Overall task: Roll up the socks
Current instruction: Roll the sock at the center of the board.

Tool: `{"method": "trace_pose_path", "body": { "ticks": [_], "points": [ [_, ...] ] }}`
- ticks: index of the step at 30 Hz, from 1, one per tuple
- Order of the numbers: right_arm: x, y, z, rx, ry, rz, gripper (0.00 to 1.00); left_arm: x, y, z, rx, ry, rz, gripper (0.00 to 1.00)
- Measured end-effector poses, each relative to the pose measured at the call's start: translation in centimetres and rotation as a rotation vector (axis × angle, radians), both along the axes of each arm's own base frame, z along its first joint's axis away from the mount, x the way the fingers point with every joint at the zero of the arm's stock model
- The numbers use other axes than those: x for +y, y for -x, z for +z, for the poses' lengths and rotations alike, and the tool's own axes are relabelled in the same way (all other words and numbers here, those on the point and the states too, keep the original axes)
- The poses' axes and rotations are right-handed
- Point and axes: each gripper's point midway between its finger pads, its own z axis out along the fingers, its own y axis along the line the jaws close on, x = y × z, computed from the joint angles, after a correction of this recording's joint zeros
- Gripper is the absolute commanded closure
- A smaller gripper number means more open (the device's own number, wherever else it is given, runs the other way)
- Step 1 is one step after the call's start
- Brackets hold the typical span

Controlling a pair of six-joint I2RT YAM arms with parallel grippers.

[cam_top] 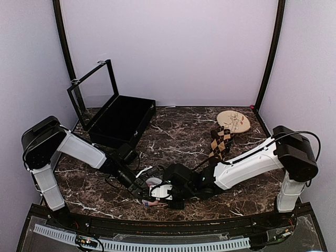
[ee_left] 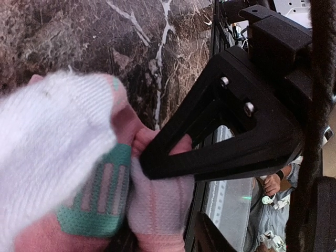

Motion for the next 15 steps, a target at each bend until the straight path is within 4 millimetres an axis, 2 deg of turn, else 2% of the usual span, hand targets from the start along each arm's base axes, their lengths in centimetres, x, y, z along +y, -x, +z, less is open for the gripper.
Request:
{"method": "trace_pose_path", "body": {
  "ticks": [15],
  "points": [
    [0.5,0.1,0.2,0.055,0.015,0.001,0.99,2.7,-5.1,1.3,-0.270,-0.128,0.212,0.59]
  ]
}}
